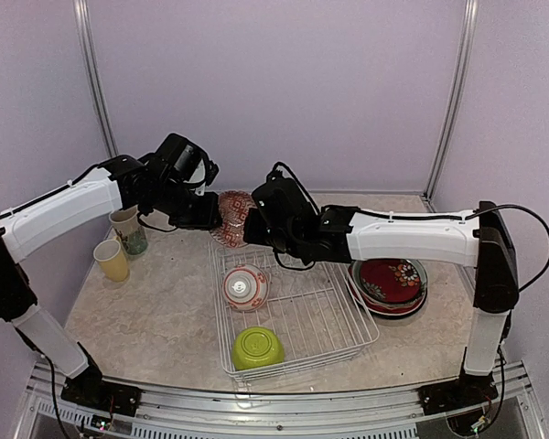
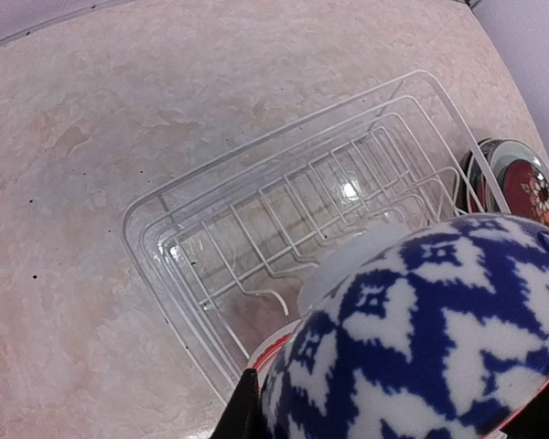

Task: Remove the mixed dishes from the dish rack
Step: Pass from the right arm to the left, then place the bowl at the center of the board, then adjust the bowl on the dish rack.

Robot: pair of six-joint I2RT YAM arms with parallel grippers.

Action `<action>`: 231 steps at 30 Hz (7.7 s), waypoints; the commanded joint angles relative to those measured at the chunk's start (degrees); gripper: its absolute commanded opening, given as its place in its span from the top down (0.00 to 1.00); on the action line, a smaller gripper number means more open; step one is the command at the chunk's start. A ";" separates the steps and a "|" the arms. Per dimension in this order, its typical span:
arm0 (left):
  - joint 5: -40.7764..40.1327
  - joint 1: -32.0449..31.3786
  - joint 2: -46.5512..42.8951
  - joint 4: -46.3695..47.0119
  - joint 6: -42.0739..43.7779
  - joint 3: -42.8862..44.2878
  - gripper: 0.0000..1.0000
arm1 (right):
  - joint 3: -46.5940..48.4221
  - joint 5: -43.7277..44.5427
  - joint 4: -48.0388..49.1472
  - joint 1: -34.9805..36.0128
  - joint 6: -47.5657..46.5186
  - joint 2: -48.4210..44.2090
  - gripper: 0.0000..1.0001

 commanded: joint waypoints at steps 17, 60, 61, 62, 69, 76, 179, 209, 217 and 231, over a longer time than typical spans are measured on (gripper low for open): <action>-10.67 3.41 -2.70 -1.31 -1.31 0.87 1.00 | -1.81 0.13 4.87 0.27 -6.72 -2.95 0.17; 2.33 25.63 33.86 -23.73 -5.37 21.00 0.99 | -16.82 2.25 11.62 -0.01 -14.44 -15.50 0.10; 2.54 25.70 34.03 -23.72 -5.33 21.07 0.98 | -16.86 2.05 11.82 0.01 -14.50 -15.45 0.10; 2.51 25.71 34.12 -23.81 -5.33 21.20 0.97 | -16.86 1.82 11.88 -0.08 -14.53 -15.36 0.10; 3.41 25.74 35.22 -24.78 -4.54 22.23 0.85 | -17.13 -0.12 11.99 -0.39 -13.52 -14.45 0.09; 2.80 26.15 34.06 -25.22 -4.28 22.35 0.74 | -17.98 -3.95 11.61 -1.21 -12.17 -13.83 0.08; 10.79 18.38 2.84 -8.84 -1.02 8.52 0.18 | -23.29 -14.99 6.55 1.12 -1.88 -9.10 0.47; 10.25 16.75 3.66 -8.90 -0.93 8.65 0.18 | -18.95 4.72 -39.40 8.07 -1.89 -16.96 0.47; 10.03 16.55 3.83 -9.00 -0.84 8.72 0.18 | -8.43 8.22 -51.84 10.24 0.08 -2.38 0.47; 10.09 16.43 3.56 -9.10 -0.84 8.82 0.18 | -20.63 -13.71 -16.30 10.76 -12.49 -15.73 0.02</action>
